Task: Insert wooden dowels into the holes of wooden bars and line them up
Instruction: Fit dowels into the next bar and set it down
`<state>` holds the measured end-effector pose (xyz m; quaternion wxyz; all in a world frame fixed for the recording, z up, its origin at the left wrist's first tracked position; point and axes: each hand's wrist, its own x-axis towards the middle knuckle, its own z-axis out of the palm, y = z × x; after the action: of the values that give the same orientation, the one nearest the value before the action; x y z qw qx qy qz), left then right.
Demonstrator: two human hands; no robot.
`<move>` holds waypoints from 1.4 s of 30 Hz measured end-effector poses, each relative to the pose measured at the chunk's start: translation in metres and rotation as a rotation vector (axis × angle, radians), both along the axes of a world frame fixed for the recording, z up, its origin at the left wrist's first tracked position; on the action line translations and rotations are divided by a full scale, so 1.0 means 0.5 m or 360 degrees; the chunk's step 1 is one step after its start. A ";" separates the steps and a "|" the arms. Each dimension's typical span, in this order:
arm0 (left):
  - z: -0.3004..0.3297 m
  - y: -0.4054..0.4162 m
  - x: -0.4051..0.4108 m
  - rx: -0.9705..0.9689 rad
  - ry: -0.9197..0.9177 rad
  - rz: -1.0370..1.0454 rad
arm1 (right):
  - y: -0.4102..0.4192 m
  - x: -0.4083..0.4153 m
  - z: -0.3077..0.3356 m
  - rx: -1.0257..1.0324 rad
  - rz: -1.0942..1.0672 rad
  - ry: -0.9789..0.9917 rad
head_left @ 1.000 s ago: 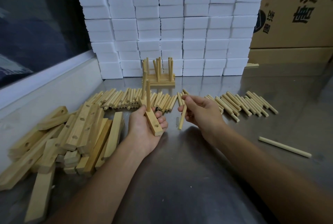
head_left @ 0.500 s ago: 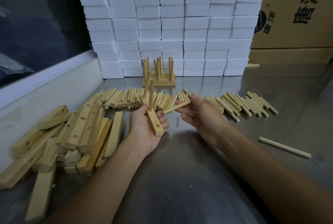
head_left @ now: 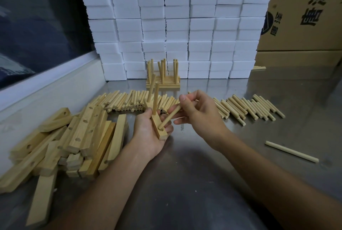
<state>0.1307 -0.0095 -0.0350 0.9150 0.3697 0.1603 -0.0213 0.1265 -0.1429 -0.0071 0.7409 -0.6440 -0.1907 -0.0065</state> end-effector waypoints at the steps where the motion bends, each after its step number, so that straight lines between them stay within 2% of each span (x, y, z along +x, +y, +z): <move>1: 0.001 0.000 0.000 -0.0012 -0.0002 -0.0003 | 0.000 -0.002 0.000 -0.0023 0.0015 -0.0037; 14: 0.001 -0.002 -0.002 0.0034 0.0011 -0.0021 | 0.005 -0.005 -0.014 -0.0333 -0.0041 -0.0525; 19: 0.002 -0.005 -0.003 0.0011 -0.0014 -0.0006 | 0.009 -0.006 -0.017 -0.0335 -0.0043 -0.0530; 26: 0.005 -0.007 -0.007 0.0065 0.0003 0.0012 | 0.010 -0.004 -0.016 -0.0229 -0.0035 -0.0357; 32: 0.003 -0.007 -0.004 0.0063 0.0019 0.0066 | 0.018 -0.004 -0.025 -0.0199 -0.0109 -0.0403; 38: 0.003 -0.005 -0.006 0.0058 -0.0015 0.0058 | 0.014 0.001 -0.031 -0.0206 -0.0004 -0.0394; 40: 0.006 -0.004 -0.007 0.0065 0.0014 0.0045 | 0.017 -0.001 -0.038 -0.0260 -0.0036 -0.0421; 42: 0.007 -0.003 -0.008 0.0052 0.0052 0.0061 | 0.022 -0.004 -0.051 -0.0478 -0.0120 -0.0498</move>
<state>0.1269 -0.0111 -0.0313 0.9063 0.3811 0.1825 -0.0072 0.1244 -0.1322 -0.0325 0.5974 -0.7448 -0.2779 -0.1055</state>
